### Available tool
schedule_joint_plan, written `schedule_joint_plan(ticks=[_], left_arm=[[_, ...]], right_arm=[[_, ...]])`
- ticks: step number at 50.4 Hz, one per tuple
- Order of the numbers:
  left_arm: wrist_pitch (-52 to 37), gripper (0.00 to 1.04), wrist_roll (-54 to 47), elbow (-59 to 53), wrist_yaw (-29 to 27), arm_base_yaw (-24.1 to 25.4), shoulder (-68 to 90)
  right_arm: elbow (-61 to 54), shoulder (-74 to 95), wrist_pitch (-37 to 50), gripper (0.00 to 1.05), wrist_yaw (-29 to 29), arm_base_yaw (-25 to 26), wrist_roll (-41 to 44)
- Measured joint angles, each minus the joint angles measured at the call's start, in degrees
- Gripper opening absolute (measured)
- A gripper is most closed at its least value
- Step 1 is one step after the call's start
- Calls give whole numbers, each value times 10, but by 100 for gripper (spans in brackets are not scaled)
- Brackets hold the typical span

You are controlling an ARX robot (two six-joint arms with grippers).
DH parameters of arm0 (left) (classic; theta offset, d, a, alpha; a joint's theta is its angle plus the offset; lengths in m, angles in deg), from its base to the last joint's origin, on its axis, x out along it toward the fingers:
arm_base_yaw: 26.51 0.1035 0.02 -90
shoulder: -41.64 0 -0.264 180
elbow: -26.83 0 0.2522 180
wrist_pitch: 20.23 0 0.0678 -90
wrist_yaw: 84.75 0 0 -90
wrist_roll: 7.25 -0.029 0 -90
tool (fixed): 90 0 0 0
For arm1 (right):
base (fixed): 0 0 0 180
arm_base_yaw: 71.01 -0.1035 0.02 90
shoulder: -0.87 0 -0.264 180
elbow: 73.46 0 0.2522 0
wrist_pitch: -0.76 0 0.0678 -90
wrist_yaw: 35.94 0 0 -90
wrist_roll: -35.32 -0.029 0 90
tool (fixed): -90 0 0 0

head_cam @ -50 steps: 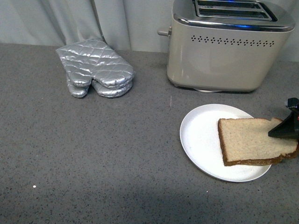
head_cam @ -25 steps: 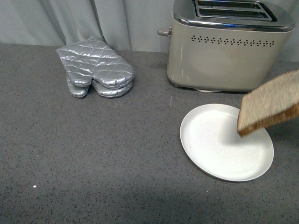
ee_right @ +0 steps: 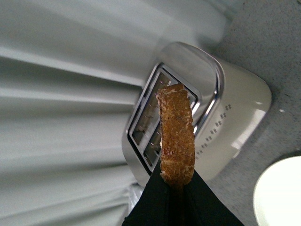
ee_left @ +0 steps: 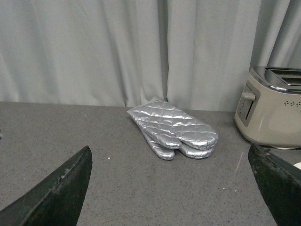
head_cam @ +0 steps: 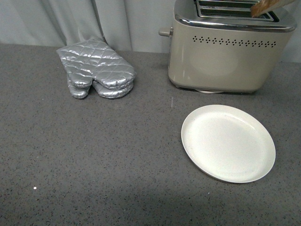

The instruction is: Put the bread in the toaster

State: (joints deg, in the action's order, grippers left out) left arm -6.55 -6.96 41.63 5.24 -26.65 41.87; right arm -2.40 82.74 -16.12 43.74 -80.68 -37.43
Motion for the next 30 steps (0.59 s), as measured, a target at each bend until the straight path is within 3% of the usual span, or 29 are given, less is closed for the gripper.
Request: schedule_joint_plan(ticks=[5,12,30], left_arm=[[0,98,0,0,0,0,0],[0,98,0,0,0,0,0],[0,98,0,0,0,0,0]], right_arm=[[45,31,-11,1,-69,-34,-42],[103,92,-38,1,-118,-67,-96],[196,200,-83,1,-142,-84,-174]])
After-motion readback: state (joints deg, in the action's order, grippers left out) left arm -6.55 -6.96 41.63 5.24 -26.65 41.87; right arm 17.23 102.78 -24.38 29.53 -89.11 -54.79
